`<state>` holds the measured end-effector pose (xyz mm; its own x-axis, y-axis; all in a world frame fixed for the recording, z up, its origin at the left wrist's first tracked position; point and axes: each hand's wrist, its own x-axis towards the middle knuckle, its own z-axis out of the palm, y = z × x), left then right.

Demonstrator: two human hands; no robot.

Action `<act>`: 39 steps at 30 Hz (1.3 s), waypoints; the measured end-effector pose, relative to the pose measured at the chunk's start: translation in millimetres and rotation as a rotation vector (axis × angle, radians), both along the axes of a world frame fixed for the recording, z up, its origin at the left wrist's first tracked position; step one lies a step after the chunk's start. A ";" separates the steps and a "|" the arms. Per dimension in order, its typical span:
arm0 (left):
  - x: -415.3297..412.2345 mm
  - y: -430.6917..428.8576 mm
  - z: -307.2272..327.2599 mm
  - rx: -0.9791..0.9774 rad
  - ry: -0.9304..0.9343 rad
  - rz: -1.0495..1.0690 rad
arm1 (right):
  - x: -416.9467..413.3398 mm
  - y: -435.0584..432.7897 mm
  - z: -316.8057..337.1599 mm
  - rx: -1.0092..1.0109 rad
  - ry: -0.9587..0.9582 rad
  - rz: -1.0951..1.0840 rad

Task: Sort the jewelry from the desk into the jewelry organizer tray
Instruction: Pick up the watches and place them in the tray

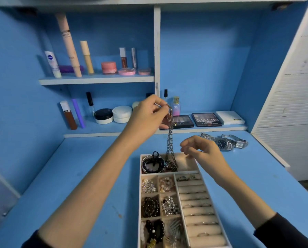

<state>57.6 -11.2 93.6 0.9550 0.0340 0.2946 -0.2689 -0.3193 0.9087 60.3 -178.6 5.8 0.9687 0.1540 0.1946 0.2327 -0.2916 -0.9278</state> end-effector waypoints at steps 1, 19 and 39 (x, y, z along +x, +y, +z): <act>-0.4 -0.7 -2.2 -0.012 0.008 -0.009 | 0.8 -2.3 -0.6 0.025 0.009 -0.010; 4.9 -4.8 -71.3 0.111 0.257 0.007 | 5.2 -20.0 -19.3 0.127 0.042 -0.087; 14.1 -23.1 -95.0 0.737 0.042 0.085 | 19.7 -63.6 -18.7 -0.126 -0.030 -0.230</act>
<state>71.7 -34.2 -1.4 0.9689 -0.0839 0.2327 -0.1856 -0.8683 0.4599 79.9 -242.2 -12.9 0.9751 -0.0447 0.2174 0.1742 -0.4532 -0.8742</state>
